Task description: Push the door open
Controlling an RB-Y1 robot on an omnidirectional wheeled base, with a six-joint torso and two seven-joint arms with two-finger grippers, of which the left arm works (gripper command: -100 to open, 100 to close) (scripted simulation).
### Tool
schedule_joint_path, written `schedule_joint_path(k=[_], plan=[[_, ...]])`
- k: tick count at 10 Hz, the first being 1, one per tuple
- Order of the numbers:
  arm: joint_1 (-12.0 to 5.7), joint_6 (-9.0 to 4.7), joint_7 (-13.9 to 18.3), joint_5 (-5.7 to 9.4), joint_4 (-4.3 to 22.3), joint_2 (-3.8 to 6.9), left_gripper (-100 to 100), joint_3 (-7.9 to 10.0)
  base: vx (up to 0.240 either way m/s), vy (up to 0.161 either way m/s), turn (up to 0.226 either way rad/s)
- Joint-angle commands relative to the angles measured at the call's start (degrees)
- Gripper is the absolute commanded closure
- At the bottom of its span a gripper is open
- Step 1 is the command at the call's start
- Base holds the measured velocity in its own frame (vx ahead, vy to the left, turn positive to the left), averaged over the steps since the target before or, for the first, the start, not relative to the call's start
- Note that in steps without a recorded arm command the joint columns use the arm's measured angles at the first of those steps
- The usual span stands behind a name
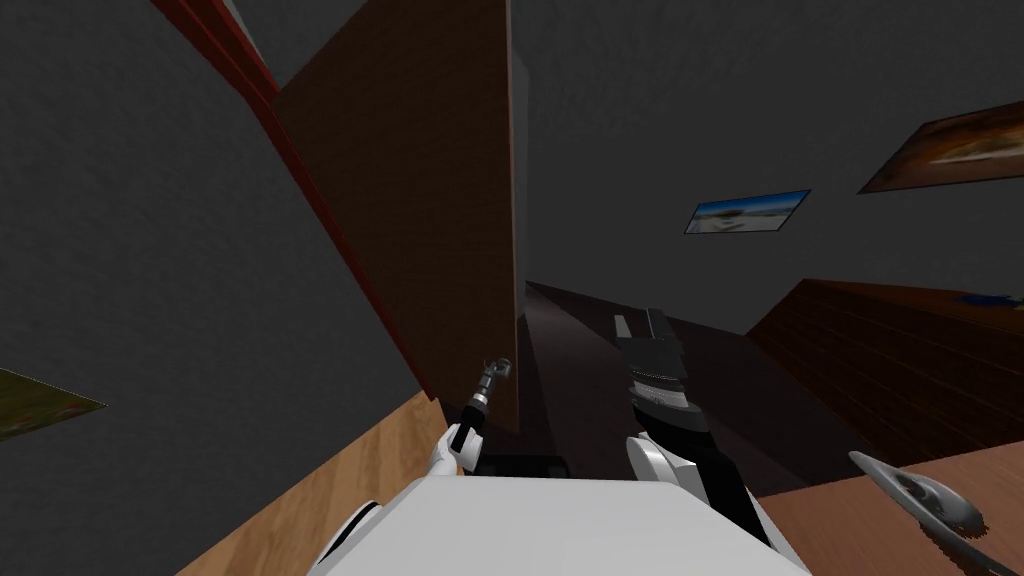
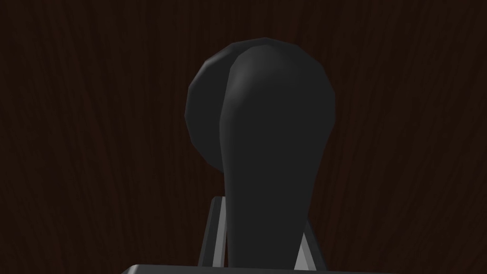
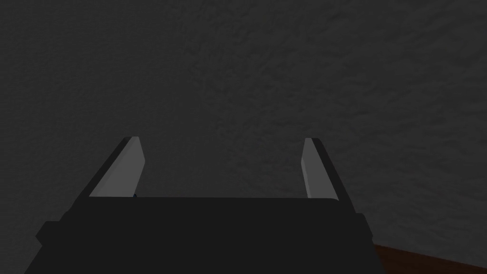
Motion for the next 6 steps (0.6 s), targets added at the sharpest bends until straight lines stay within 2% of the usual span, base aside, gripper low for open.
schedule_joint_path(k=[1, 4, 5, 6], plan=[[-0.35, -0.11, -0.52, 0.52, -0.02, -0.16, 100, 1.15, 0.126, -0.135, 0.06], [-0.5, 0.09, -1.34, 1.19, 0.25, -0.82, 100, 2.71, 0.138, -0.138, 0.048], [-0.38, 0.05, -1.19, 1.18, 0.49, -0.34, 100, 2.7, 0.062, -0.043, 0.034], [-0.51, 0.0, -1.58, 1.68, 0.5, 0.09, 100, 3.67, 0.078, -0.057, 0.043]])
